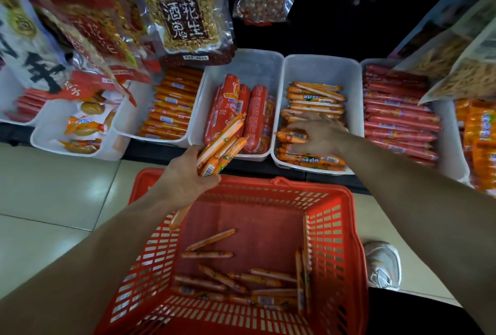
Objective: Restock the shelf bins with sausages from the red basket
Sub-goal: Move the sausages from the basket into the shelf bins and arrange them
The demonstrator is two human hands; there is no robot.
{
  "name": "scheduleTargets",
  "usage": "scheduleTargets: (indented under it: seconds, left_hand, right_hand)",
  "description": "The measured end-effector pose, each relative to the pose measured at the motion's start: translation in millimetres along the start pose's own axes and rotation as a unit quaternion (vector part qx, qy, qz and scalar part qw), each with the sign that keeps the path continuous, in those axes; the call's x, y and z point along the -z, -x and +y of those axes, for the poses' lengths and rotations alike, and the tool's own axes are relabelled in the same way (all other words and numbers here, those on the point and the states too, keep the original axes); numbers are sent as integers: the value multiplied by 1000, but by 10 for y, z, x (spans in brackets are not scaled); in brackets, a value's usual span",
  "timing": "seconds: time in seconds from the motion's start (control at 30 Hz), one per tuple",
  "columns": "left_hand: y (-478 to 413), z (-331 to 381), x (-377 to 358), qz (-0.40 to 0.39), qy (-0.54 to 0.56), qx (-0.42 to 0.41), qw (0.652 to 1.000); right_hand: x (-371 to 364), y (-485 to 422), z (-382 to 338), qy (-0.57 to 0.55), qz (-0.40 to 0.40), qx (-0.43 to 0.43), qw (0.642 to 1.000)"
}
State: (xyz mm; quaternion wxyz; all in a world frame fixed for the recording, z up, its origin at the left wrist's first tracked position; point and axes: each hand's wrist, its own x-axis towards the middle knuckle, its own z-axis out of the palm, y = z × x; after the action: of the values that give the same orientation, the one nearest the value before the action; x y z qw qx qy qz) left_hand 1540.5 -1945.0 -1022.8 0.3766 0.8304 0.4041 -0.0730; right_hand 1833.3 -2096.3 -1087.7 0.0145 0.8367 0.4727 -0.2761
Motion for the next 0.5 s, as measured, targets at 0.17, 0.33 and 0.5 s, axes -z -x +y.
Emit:
scheduleTargets:
  seconds: [0.17, 0.33, 0.5]
  left_hand:
    - [23, 27, -30, 7, -1, -3, 1000]
    - [34, 110, 2, 10, -6, -16, 1000]
    - [-19, 336, 43, 26, -28, -40, 998]
  right_hand:
    - [-68, 50, 60, 56, 1, 35, 998]
    - [-60, 211, 276, -41, 15, 9, 999]
    - [85, 395, 391, -20, -4, -8, 1000]
